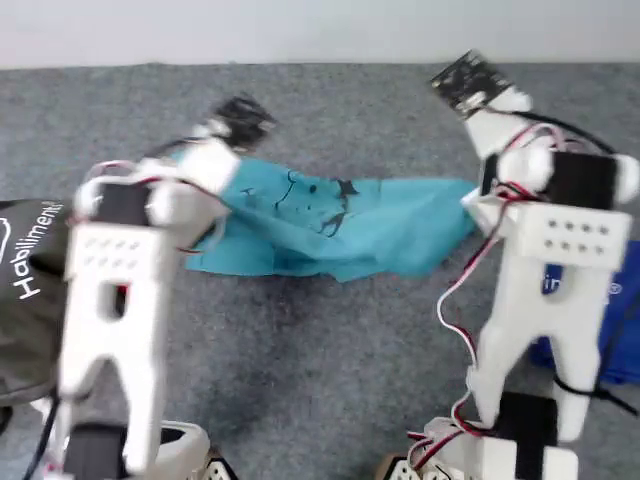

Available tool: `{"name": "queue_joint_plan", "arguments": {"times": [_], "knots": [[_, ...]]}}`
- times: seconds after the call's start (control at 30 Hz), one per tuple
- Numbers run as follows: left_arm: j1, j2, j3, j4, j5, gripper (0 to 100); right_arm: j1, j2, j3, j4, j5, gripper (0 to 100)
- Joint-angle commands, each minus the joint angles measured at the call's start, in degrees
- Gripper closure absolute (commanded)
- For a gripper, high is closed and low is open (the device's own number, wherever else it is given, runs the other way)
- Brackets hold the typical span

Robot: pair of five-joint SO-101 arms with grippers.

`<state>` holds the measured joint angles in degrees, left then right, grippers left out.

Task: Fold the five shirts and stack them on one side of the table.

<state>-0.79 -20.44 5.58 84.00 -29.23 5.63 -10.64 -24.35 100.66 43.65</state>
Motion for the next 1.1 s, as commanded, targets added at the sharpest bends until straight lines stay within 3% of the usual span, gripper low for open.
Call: {"name": "queue_joint_plan", "arguments": {"times": [0.0, 0.3, 0.43, 0.53, 0.83, 1.07], "knots": [[-5.7, -11.8, -2.9, -5.2, 0.2, 99, 2.2, -4.4, -8.0, 0.6, 1.4, 98.8], [-7.9, -27.0, -6.1, -14.9, 0.0, 99, 2.9, -8.3, -14.9, -3.7, 2.5, 98.8], [-8.1, -29.3, -8.7, -13.4, 0.0, 99, 3.0, -9.5, -14.5, -2.5, 5.6, 98.8], [-7.8, -29.5, -8.6, -6.9, -3.3, 99, 2.7, -7.7, -13.5, 2.2, 9.3, 98.8], [-8.4, -29.7, 0.8, 8.8, -9.2, 99, -7.7, -6.0, 6.9, 2.2, 9.7, 98.8], [-15.2, -29.6, 19.1, 4.7, -9.8, 99, -16.8, -5.8, 28.2, 1.2, 9.1, 98.8]]}}
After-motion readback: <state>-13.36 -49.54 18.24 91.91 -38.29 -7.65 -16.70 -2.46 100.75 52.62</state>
